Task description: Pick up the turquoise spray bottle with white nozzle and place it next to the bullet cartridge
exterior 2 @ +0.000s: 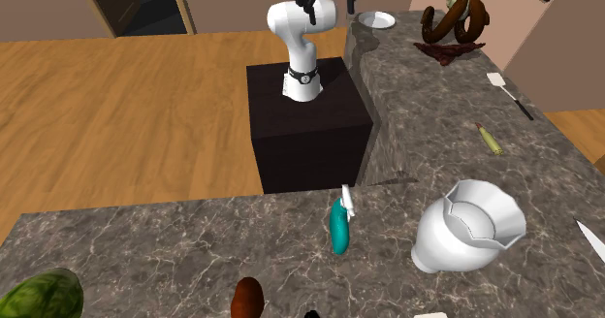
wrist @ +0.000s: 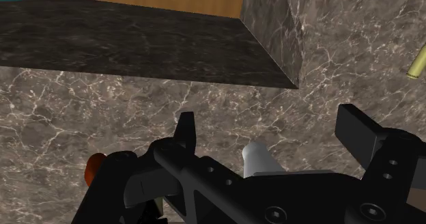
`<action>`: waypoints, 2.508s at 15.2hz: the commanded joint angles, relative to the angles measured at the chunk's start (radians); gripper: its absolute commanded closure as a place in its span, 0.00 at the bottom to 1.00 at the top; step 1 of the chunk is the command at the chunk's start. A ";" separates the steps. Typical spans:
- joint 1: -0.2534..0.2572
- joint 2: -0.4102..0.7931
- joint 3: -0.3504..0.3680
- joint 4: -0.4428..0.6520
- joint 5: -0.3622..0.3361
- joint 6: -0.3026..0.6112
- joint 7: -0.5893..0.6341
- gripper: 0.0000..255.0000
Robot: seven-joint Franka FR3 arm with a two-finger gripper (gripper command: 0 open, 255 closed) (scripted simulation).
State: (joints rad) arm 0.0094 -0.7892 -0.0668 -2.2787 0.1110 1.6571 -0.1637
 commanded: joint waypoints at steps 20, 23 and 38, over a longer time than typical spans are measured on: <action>0.001 0.682 0.009 0.298 -0.028 0.360 0.002 0.00; -0.001 0.798 0.008 0.389 -0.033 0.381 0.006 0.00; -0.007 1.164 0.003 0.681 -0.042 0.445 0.017 0.00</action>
State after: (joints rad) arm 0.0014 0.3712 -0.0643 -1.5903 0.0689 2.0901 -0.1479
